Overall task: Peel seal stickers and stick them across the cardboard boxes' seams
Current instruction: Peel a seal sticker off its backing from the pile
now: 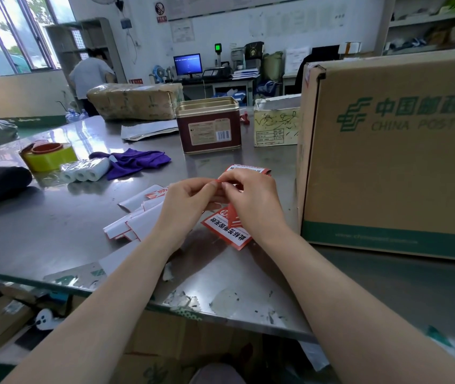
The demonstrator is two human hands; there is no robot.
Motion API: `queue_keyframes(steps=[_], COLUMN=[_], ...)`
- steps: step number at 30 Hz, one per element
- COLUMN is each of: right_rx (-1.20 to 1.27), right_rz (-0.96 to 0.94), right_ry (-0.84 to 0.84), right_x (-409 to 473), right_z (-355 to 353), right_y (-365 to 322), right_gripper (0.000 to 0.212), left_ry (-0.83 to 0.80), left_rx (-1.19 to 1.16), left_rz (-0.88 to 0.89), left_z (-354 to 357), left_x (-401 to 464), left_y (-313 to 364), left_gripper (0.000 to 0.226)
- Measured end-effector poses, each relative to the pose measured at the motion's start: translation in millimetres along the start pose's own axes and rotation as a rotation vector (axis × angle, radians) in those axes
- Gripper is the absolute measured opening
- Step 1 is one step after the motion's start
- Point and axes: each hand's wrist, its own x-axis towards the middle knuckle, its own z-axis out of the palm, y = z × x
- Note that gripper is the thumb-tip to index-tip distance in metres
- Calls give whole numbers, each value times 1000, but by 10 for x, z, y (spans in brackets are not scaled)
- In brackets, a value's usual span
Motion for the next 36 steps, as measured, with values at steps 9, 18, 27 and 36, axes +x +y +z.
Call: queue_keyframes(steps=[9, 18, 27, 36], right_rx=[-26, 23, 4, 56], right_rz=[0, 55, 116, 301], right_ry=[-15, -46, -34, 43], right_x=[5, -12, -34, 14], right_z=[-13, -20, -57, -105], right_y=[-1, -13, -37, 12], right_gripper=[20, 20, 23, 13], left_ry=[9, 6, 2, 220], left_rx=[126, 328, 377, 395], left_rz=[112, 236, 270, 143], left_z=[-14, -31, -11, -27], left_x=[6, -20, -34, 3], left_y=[-25, -4, 28, 75], left_gripper=[21, 22, 21, 21])
